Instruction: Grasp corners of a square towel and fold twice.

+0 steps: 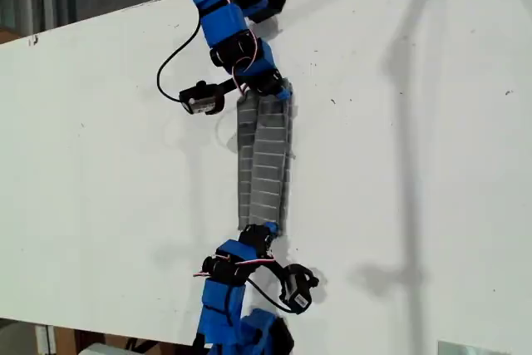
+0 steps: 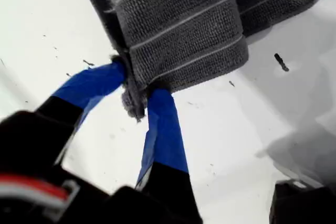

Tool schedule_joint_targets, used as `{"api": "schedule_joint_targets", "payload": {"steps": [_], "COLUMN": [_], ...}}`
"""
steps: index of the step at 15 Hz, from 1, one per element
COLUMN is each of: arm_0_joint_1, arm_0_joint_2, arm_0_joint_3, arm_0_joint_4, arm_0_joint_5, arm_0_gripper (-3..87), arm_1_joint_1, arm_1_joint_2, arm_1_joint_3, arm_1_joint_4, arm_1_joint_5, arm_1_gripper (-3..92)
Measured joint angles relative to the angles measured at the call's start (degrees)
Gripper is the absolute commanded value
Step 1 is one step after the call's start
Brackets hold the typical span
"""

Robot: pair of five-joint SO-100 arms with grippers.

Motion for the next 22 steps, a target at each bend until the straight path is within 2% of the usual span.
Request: {"api": "schedule_joint_targets", "payload": {"steps": [3, 4, 9, 13, 16, 20, 22], "arm_0_joint_1": [0.5, 0.5, -3.5, -4.7, -4.7, -3.7, -2.4], "arm_0_joint_2": [0.0, 0.0, 6.9, 15.0, 15.3, 18.5, 20.7], "arm_0_joint_3": [0.0, 0.0, 2.1, 8.3, 8.5, 8.5, 9.0], "arm_0_joint_4": [-0.1, -0.1, 3.7, 4.0, 4.0, 4.0, 4.1], "arm_0_joint_5": [0.2, 0.5, 1.5, 0.9, 0.4, -1.7, -2.9], "arm_0_gripper": [21.4, 29.1, 28.4, 27.7, 27.6, 27.6, 27.5], "arm_1_joint_1": [-0.4, -0.4, 5.4, 12.5, 18.2, 21.1, 21.3], "arm_1_joint_2": [0.4, 1.4, 5.4, 9.1, 9.2, 0.1, -4.7], "arm_1_joint_3": [0.0, 0.0, 3.3, 19.1, 21.8, 22.9, 20.0], "arm_1_joint_4": [0.3, 1.1, 1.5, -7.1, -10.2, -15.5, -14.8], "arm_1_joint_5": [0.2, 0.2, -1.7, -4.6, -8.3, -10.8, -11.2], "arm_1_gripper": [28.0, 28.9, 29.3, 30.2, 30.4, 24.6, 26.9]}}
